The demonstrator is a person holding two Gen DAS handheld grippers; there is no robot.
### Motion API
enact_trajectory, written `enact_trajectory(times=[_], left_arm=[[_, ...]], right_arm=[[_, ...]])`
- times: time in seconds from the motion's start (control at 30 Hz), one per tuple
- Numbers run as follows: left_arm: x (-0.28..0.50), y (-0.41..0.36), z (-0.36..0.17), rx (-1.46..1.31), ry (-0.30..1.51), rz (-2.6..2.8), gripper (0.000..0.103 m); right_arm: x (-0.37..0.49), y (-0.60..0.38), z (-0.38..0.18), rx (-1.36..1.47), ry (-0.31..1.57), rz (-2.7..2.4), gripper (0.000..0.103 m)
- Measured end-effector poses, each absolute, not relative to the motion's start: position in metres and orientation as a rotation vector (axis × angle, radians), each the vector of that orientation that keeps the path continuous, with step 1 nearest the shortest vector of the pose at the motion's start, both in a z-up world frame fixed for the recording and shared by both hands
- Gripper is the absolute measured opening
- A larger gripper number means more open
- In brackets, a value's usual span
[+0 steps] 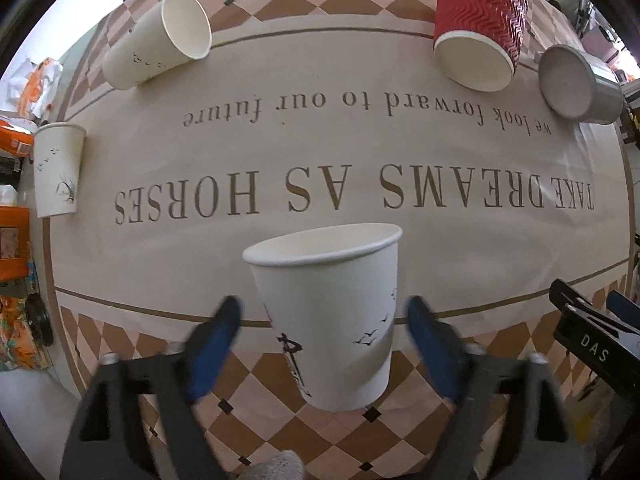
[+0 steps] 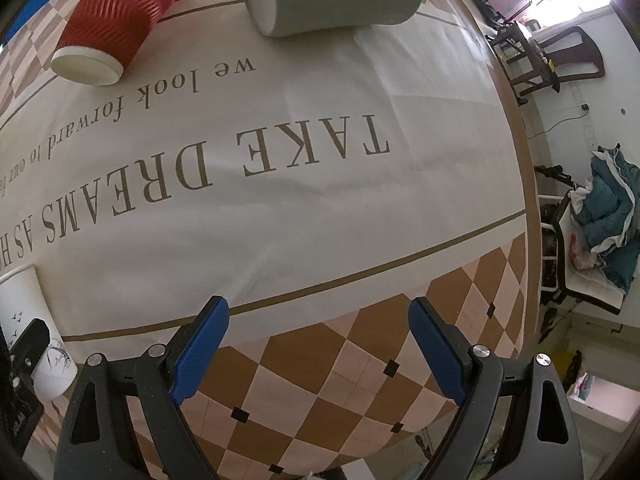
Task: Flip cup upright
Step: 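Close the right gripper on the upright white cup while the left gripper releases it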
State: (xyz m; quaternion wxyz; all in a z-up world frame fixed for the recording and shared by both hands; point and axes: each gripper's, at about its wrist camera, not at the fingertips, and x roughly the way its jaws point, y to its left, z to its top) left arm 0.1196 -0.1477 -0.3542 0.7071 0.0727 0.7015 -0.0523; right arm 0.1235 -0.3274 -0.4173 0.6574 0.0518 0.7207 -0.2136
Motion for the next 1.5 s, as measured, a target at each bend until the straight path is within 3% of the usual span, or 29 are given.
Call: enact_trajectory(times=[0.13,0.2,0.77,1.07,1.33,1.5], left_arm=[[0.115,-0.144,-0.347,0.154,1.524,-0.115,0.095],[0.115,-0.144,-0.341,0.153,1.499,-0.105,0.103],[0.1,-0.051,-0.255,0.06,1.307,0.091,0.103],[0.1,-0.012,-0.304,0.092,1.45,0.163,0.103],[0.101,-0.005,-0.337,0.123,1.5,0.097,0.103],[0.103,-0.003,-0.346,0.143,1.517,0.065,0.103]], right_arm=[[0.121,-0.327,-0.415,0.123,1.626,-0.477,0.092],[0.12,-0.327,-0.413,0.126,1.623,-0.476,0.092],[0.122,-0.298,-0.381,0.26,1.573,-0.214,0.093],[0.139,-0.217,-0.351,0.204,1.572,-0.05,0.093],[0.153,-0.18,-0.359,0.176,1.596,-0.042,0.093],[0.166,-0.166,-0.373,0.182,1.624,-0.042,0.085]])
